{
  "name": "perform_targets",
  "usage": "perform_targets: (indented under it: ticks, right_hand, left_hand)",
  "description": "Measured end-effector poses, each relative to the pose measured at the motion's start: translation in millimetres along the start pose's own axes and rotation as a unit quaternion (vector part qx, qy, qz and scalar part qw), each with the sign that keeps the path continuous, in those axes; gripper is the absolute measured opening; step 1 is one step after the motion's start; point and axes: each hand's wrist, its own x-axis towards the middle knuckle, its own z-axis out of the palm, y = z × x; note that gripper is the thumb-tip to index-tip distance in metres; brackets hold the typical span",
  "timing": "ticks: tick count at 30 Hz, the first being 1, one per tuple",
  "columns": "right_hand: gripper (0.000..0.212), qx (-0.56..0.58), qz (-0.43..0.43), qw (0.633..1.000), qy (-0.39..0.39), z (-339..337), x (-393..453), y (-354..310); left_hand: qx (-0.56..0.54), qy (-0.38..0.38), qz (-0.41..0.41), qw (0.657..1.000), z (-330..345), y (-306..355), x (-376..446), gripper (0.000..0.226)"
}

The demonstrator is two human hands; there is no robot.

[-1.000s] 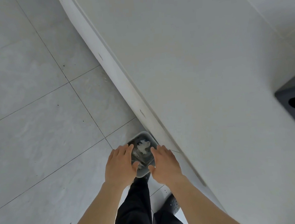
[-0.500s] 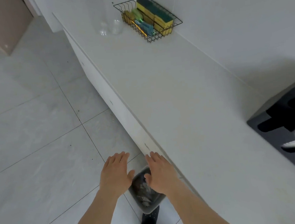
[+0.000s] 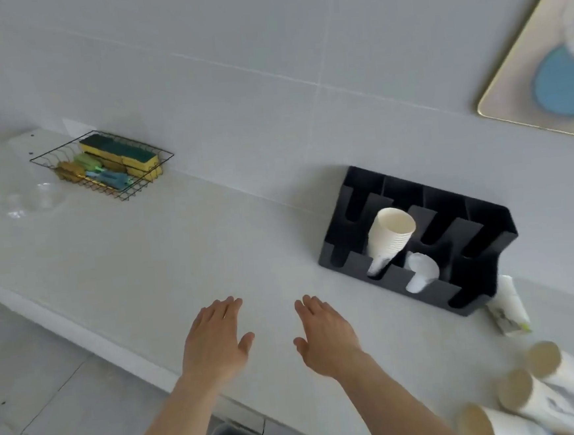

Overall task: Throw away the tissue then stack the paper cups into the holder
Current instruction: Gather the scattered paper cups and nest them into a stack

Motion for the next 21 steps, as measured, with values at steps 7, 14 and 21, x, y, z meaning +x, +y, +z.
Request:
perform_targets:
  ticks: [7,14,21]
  right_hand:
    - [0.053,0.024,0.177,0.982,0.058,-26,-82,129]
    - [0.056,0.047,0.281,0.955,0.088,-22,-173,231]
    - [0.057,0.072,0.328,0.936,0.102,-4,-230,302]
  left_hand:
    - [0.0,-0.043,0.155,0.987,37,144,32,0.07]
    - [-0.012,-0.093,0.248,0.964,85,266,10,0.076]
    - [-0.02,-0.154,0.279,0.948,128,336,-20,0.092]
